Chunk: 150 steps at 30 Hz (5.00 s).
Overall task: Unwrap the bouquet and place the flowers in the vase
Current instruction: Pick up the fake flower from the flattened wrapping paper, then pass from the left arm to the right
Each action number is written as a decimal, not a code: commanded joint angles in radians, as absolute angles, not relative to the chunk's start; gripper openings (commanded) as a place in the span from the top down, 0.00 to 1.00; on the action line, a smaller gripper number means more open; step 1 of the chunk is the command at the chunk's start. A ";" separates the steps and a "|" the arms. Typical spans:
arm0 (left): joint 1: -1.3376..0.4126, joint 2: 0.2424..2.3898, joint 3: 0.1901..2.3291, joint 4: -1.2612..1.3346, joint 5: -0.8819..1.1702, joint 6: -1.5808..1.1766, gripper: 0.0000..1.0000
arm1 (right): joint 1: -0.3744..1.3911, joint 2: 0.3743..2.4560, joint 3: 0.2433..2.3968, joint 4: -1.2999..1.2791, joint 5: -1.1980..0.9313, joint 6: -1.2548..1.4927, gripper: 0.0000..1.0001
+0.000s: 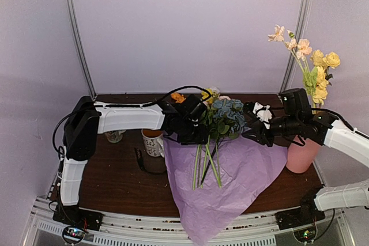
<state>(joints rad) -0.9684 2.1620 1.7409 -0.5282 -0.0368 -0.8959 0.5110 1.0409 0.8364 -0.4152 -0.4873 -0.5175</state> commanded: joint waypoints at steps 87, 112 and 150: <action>-1.088 1.611 1.143 0.394 0.138 -0.526 1.00 | 0.574 1.432 1.415 -0.324 -0.921 0.236 0.53; -1.166 1.639 1.112 0.341 0.065 -0.298 1.00 | 0.572 1.341 1.561 -0.441 -0.872 0.126 0.74; -1.195 1.712 1.261 0.013 -0.190 -0.272 0.36 | 0.224 1.170 2.055 -0.663 -0.708 0.026 1.00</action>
